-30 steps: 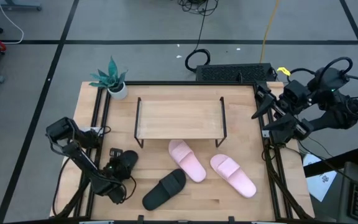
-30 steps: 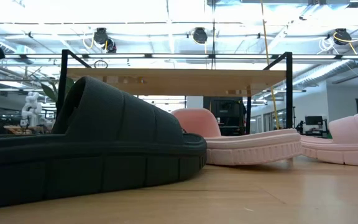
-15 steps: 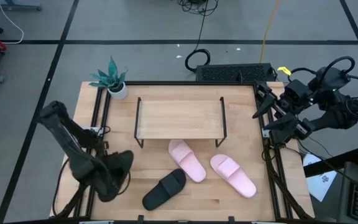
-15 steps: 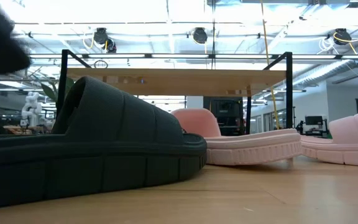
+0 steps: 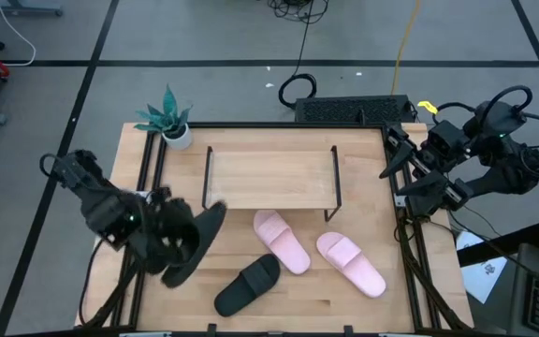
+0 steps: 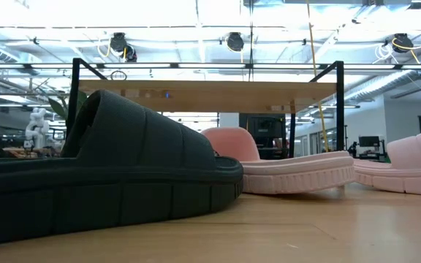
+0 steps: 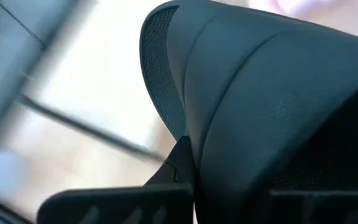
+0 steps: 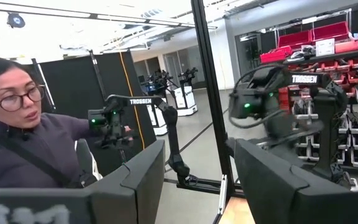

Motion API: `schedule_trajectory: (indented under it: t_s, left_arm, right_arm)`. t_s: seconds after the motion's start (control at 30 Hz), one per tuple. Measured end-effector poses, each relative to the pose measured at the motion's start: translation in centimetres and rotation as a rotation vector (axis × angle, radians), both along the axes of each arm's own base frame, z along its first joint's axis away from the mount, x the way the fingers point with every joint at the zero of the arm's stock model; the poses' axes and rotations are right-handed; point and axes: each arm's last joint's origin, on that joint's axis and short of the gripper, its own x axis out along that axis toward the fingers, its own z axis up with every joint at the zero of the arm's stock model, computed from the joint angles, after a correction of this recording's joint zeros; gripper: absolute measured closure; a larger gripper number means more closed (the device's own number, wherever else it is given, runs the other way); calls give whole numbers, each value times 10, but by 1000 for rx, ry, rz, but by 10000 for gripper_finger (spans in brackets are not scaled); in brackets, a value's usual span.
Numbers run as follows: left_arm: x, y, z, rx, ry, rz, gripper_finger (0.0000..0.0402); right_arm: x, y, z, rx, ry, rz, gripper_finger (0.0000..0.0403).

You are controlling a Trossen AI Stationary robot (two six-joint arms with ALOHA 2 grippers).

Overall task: Pick and place slides into the shelf
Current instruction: Put the left black slipper on the shelf

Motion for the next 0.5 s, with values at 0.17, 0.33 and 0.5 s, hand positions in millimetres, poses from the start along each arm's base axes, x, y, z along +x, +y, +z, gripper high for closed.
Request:
schedule_trajectory:
  t_s: [0.17, 0.33, 0.5]
  left_arm:
    - [36, 41, 13, 316, -4, 26, 401]
    - [95, 84, -6, 418, 229, -83, 401]
    - [131, 130, -46, 438, 490, -28, 401]
  right_arm:
    - [-2, 0, 0, 0, -5, -1, 220]
    - [-1, 0, 0, -19, -15, -3, 220]
    - [-1, 0, -2, -21, 6, -3, 220]
